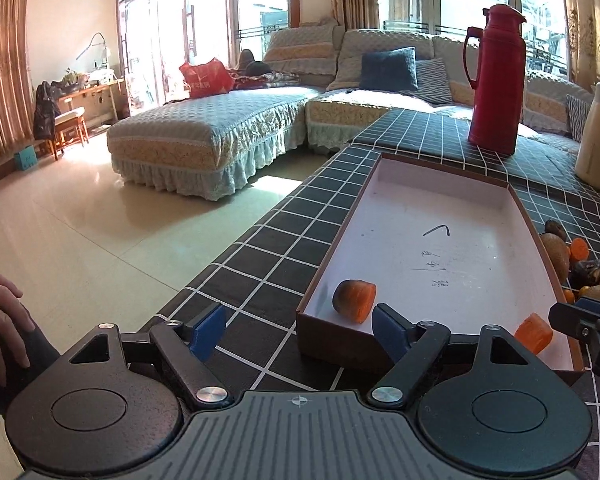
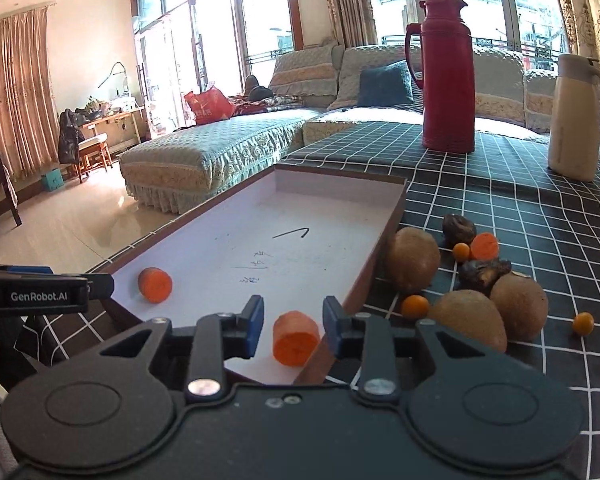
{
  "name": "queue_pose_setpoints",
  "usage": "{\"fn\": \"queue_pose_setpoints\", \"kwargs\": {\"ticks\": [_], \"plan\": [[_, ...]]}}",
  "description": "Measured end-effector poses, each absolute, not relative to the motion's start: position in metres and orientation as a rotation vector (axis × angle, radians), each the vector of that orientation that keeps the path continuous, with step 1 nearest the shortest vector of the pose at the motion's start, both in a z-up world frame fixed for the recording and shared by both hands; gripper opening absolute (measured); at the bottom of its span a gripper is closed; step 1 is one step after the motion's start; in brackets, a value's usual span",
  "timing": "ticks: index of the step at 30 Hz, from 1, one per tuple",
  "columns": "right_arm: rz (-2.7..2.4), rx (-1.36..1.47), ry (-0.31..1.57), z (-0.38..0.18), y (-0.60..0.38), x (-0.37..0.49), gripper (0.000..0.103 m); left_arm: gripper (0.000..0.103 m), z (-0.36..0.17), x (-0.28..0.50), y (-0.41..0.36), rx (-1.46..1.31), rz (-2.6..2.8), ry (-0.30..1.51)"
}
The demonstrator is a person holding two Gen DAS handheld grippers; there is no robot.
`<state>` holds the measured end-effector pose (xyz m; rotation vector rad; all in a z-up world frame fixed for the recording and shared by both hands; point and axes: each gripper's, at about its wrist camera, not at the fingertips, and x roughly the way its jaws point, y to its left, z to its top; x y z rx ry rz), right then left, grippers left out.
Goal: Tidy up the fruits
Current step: 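Move the right gripper to a kumquat and grasp it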
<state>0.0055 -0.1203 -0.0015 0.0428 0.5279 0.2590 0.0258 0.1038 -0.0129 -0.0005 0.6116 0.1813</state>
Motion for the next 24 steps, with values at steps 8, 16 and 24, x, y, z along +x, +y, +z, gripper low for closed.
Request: {"fn": "queue_pose_setpoints", "kwargs": {"ticks": [8, 16, 24], "plan": [[0.201, 0.120, 0.511, 0.005, -0.138, -0.001, 0.033, 0.091, -0.011, 0.024, 0.096, -0.026, 0.124, 0.604], [0.137, 0.143, 0.534, 0.000, -0.159, -0.005, 0.033, 0.097, -0.012, 0.026, 0.084, -0.053, 0.074, 0.615], [0.032, 0.182, 0.562, -0.005, -0.195, -0.010, 0.033, 0.101, -0.009, 0.027, 0.057, -0.069, -0.010, 0.606]]}}
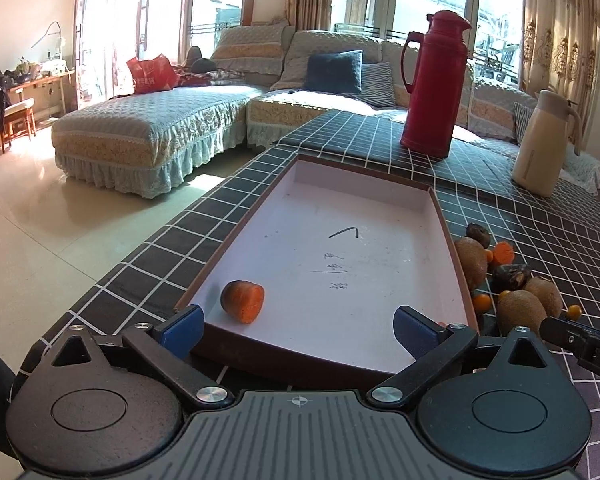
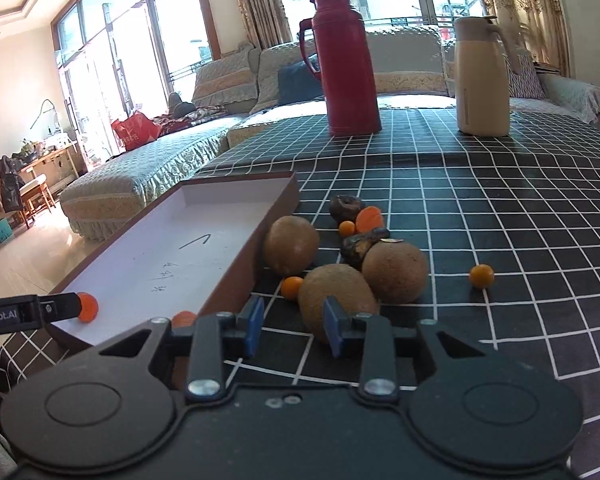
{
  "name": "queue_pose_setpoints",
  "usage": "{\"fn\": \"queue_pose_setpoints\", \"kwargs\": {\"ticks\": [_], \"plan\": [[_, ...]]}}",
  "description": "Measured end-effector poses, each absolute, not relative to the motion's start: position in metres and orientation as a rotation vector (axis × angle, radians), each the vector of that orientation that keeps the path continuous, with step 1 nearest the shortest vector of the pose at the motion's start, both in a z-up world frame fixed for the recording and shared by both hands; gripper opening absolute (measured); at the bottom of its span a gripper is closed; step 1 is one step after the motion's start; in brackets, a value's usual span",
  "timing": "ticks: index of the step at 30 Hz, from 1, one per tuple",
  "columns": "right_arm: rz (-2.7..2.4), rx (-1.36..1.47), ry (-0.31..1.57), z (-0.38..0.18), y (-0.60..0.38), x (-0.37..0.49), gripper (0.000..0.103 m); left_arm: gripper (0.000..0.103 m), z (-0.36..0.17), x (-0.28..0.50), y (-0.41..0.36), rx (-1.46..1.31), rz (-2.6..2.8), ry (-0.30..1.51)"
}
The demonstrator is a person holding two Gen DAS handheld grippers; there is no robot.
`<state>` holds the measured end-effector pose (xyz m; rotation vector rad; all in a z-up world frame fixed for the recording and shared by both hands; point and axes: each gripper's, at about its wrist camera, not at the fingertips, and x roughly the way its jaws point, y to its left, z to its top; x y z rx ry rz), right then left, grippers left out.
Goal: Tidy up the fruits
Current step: 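Move the right gripper to a kumquat and grasp it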
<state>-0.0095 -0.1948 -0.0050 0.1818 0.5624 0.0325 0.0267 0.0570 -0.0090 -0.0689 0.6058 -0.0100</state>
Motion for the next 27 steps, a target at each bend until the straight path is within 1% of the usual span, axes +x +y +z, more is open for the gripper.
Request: {"fn": "queue_pose_setpoints", "kwargs": {"ticks": [7, 16, 19, 23, 25, 27], "plan": [[-0.050, 0.225, 0.588, -0.010, -0.221, -0.011, 0.034, 0.102, -0.003, 0.021, 0.028, -0.075, -0.106, 0.592], [-0.191, 0.249, 0.577, -0.009, -0.263, -0.011, 0.034, 0.102, -0.001, 0.013, -0.014, -0.040, -0.228, 0.593], [-0.191, 0.200, 0.615, -0.008, -0.274, -0.001, 0.035, 0.102, -0.001, 0.009, -0.027, -0.031, -0.282, 0.589], [-0.174, 0.079, 0.638, -0.007, -0.285, 0.016, 0.034, 0.102, -0.002, 0.007, -0.044, -0.006, -0.345, 0.591], [-0.173, 0.062, 0.644, -0.009, -0.290, 0.021, 0.034, 0.102, -0.003, 0.006, -0.053, 0.015, -0.358, 0.590], [-0.160, 0.101, 0.657, -0.016, -0.306, 0.032, 0.034, 0.102, -0.004, 0.005, -0.059, 0.028, -0.364, 0.592]]}}
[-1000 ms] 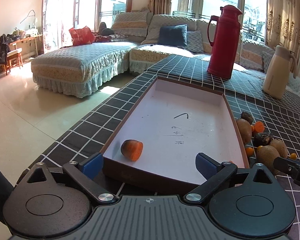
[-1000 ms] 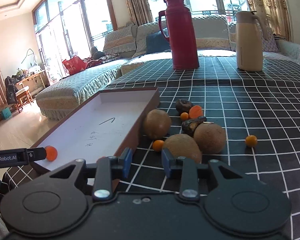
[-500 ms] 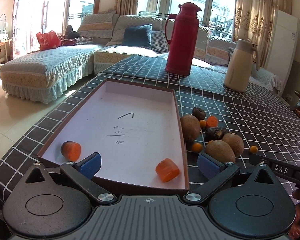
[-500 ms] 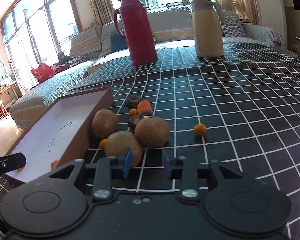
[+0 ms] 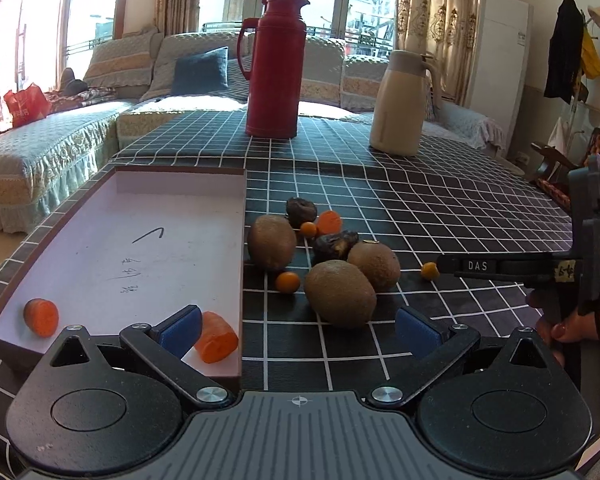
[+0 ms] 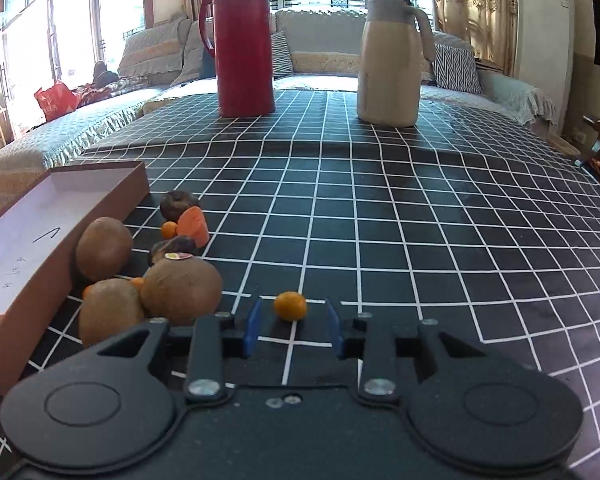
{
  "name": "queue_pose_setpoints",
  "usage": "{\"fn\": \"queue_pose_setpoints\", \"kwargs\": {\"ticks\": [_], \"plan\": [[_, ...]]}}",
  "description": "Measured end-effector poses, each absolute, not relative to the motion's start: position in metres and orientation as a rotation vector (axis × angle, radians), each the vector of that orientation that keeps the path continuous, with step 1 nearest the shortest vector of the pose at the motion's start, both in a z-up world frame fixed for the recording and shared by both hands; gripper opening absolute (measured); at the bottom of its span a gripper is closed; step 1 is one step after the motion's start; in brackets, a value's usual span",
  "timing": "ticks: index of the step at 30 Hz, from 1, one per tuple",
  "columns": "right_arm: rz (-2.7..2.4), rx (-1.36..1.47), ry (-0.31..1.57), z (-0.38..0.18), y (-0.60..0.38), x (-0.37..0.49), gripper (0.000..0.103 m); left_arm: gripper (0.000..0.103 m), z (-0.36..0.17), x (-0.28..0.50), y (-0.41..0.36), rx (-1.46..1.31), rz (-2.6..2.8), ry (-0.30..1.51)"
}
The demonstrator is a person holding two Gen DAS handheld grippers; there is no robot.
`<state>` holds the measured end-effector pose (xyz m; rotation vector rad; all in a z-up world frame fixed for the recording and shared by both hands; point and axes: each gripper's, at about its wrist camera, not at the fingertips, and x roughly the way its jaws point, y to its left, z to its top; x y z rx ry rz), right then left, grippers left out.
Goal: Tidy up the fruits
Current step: 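Move the right gripper to a kumquat and grasp it, then grasp a brown kiwi with the left gripper while the right holds the kumquat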
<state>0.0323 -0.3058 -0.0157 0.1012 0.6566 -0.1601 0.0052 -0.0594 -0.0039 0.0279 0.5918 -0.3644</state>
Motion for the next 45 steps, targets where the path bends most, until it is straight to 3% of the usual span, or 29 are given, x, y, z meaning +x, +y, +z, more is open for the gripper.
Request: {"fn": "queue_pose_setpoints", "kwargs": {"ticks": [14, 33, 36, 45], "plan": [[-0.134, 0.217, 0.709, -0.036, -0.317, 0.058, 0.022, 0.102, -0.007, 0.015, -0.081, 0.037, -0.358, 0.603], [-0.184, 0.246, 0.699, -0.029, -0.324, 0.049, 0.021, 0.101, -0.010, 0.032, -0.112, 0.086, -0.350, 0.634], [-0.186, 0.282, 0.686, -0.025, -0.332, 0.046, 0.021, 0.083, -0.016, 0.036, -0.123, 0.095, -0.360, 0.663], [-0.196, 0.315, 0.671, -0.023, -0.339, 0.038, 0.021, 0.076, -0.028, 0.057, -0.145, 0.133, -0.317, 0.693]]}}
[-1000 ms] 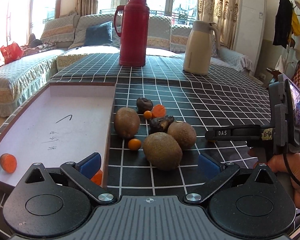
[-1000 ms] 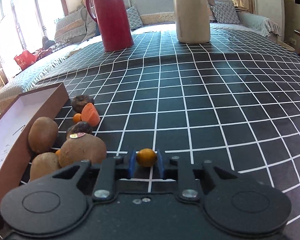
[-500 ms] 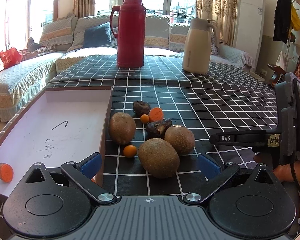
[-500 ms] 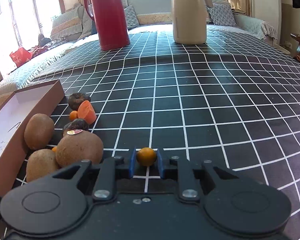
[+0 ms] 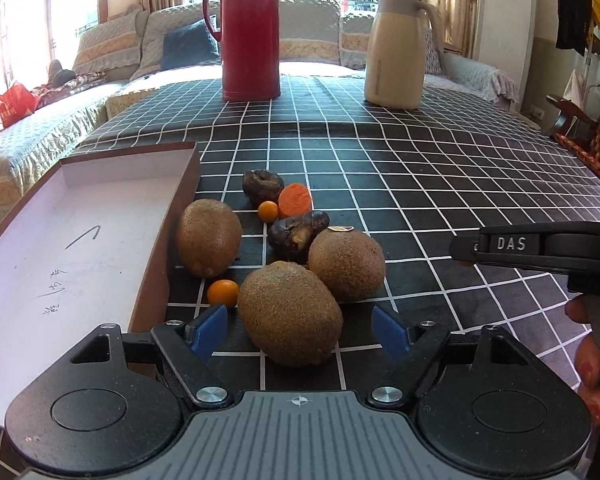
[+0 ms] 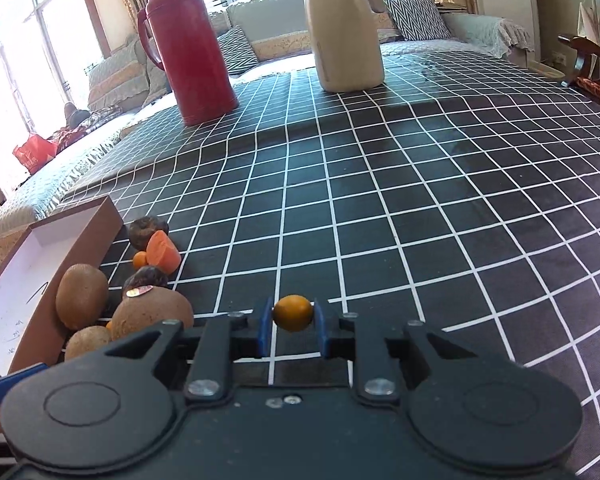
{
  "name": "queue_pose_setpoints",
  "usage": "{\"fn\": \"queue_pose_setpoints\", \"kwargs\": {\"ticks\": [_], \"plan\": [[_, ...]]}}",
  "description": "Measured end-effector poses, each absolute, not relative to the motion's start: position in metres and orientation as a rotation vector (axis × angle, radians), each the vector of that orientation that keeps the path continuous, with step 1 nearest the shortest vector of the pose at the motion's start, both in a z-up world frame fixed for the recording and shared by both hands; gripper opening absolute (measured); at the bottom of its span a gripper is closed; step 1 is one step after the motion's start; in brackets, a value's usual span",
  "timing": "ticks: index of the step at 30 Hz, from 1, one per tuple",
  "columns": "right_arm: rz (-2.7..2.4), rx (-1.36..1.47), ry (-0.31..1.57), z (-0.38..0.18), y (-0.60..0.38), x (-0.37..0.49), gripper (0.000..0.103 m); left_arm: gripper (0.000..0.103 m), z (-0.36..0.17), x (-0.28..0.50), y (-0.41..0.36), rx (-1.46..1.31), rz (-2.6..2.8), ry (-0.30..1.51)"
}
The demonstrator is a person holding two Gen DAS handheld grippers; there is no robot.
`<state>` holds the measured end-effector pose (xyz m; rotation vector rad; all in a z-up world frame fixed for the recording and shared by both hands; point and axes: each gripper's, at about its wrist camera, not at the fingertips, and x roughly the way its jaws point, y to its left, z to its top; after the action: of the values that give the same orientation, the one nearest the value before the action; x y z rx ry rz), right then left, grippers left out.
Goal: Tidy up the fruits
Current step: 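Grasp a brown kiwi with the left gripper while the right holds the kumquat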
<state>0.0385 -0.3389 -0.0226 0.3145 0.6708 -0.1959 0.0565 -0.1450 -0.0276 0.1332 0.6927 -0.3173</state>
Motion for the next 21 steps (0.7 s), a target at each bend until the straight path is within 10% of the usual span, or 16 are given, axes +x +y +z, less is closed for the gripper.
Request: {"fn": "queue_pose_setpoints", "kwargs": {"ticks": [4, 21], "plan": [[-0.197, 0.324, 0.668, -0.022, -0.341, 0.037, 0.021, 0.057, -0.031, 0.063, -0.147, 0.134, -0.297, 0.689], [-0.187, 0.323, 0.670, -0.023, -0.339, 0.037, 0.021, 0.056, -0.034, 0.056, -0.138, 0.152, -0.327, 0.661]]}}
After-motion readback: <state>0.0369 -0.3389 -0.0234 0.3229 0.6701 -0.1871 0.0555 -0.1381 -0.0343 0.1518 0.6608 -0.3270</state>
